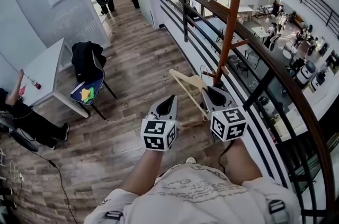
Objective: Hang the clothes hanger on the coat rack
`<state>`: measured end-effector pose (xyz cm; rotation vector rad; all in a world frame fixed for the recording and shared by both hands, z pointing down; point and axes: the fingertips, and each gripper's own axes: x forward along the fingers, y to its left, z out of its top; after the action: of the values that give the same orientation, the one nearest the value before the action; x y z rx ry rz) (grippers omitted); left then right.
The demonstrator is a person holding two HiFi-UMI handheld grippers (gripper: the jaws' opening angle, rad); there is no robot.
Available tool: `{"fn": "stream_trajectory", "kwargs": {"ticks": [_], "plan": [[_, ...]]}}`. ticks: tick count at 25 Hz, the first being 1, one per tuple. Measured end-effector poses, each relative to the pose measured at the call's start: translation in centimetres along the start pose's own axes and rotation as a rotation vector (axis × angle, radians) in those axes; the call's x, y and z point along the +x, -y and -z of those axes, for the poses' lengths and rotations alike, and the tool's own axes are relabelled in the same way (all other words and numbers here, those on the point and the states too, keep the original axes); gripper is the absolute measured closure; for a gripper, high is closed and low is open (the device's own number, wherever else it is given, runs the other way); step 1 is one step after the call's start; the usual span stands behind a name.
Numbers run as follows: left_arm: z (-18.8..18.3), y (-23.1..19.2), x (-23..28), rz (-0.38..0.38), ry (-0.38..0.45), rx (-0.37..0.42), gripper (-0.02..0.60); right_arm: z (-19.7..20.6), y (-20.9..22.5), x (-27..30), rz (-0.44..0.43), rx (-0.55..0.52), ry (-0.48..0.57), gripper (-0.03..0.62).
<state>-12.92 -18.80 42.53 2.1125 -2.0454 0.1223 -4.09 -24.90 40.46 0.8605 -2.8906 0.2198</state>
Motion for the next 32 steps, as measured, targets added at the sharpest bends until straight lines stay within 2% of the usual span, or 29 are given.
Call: {"fn": "stream_trajectory", "kwargs": {"ticks": [7, 12, 21, 27, 32], "plan": [[1.0, -2.8, 2.5, -0.016, -0.036, -0.02, 0.578, -0.5, 1.1, 3.5, 0.003, 0.007, 0.001, 0.544], [0.0, -4.5, 5.0, 0.01, -0.034, -0.007, 0.578, -1.2, 1.9, 6.1, 0.02, 0.018, 0.007, 0.543], [-2.1, -7.9, 10.0, 0.14, -0.027, 0.038, 0.578, -2.4, 3.2, 10.2, 0.139, 0.039, 0.038, 0.543], [-3.1, -9.3, 12.8, 0.247, -0.023, 0.039, 0.578, -3.4, 3.9, 12.1, 0.239, 0.03, 0.037, 0.544], [-2.6, -10.4, 14.2, 0.316, -0.023, 0.031, 0.578, -3.8, 3.8, 13.8, 0.283, 0.024, 0.036, 0.543]]}}
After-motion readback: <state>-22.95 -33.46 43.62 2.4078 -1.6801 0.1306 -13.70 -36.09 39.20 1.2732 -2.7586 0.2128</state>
